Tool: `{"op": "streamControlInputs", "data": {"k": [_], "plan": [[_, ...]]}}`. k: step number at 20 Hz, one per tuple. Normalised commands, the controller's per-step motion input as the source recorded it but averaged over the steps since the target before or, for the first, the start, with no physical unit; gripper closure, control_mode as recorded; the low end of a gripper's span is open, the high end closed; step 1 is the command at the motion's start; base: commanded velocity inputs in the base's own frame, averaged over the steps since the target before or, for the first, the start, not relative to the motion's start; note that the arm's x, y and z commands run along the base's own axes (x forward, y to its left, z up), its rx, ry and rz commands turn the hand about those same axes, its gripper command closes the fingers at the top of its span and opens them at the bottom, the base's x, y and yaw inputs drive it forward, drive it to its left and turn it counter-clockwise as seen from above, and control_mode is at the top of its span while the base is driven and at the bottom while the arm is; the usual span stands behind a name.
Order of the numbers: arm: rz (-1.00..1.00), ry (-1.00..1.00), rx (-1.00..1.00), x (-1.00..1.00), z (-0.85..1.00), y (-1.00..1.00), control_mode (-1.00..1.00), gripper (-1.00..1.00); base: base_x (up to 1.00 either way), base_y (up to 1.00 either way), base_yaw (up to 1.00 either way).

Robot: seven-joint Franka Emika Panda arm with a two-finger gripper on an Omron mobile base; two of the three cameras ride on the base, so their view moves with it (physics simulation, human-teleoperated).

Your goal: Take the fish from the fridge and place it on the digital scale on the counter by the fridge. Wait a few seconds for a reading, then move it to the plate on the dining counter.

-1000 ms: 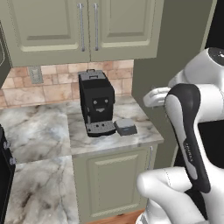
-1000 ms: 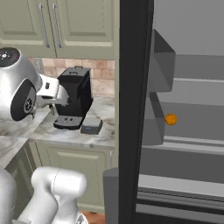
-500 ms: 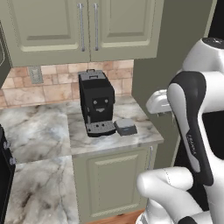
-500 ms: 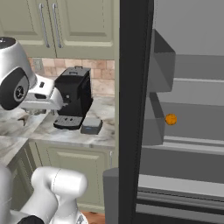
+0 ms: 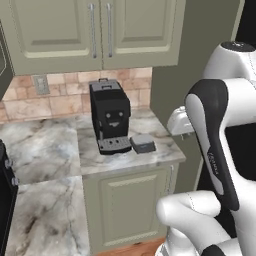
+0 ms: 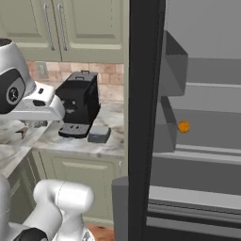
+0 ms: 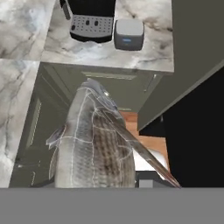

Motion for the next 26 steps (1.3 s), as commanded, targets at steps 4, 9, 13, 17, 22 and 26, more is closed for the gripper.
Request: {"op": "streamControlInputs", "data": {"k": [4,9,13,17,22,26], "plan": [[0.0,0.0,0.0,0.0,0.0,0.0,1.0,1.0,-0.77,-0.1,0.04],[0.0,0.0,0.0,0.0,0.0,0.0,1.0,1.0,-0.76,-0.36,0.13],[0.0,0.0,0.0,0.0,0.0,0.0,1.0,1.0,-0.89,-0.02,0.16],[0.0,0.0,0.0,0.0,0.0,0.0,1.0,1.0,-0.99,-0.18,0.16],[0.0,0.0,0.0,0.0,0.0,0.0,1.0,1.0,-1.0,-0.41,0.19],[0.0,0.0,0.0,0.0,0.0,0.0,1.0,1.0,-1.0,-0.44,0.0]]}}
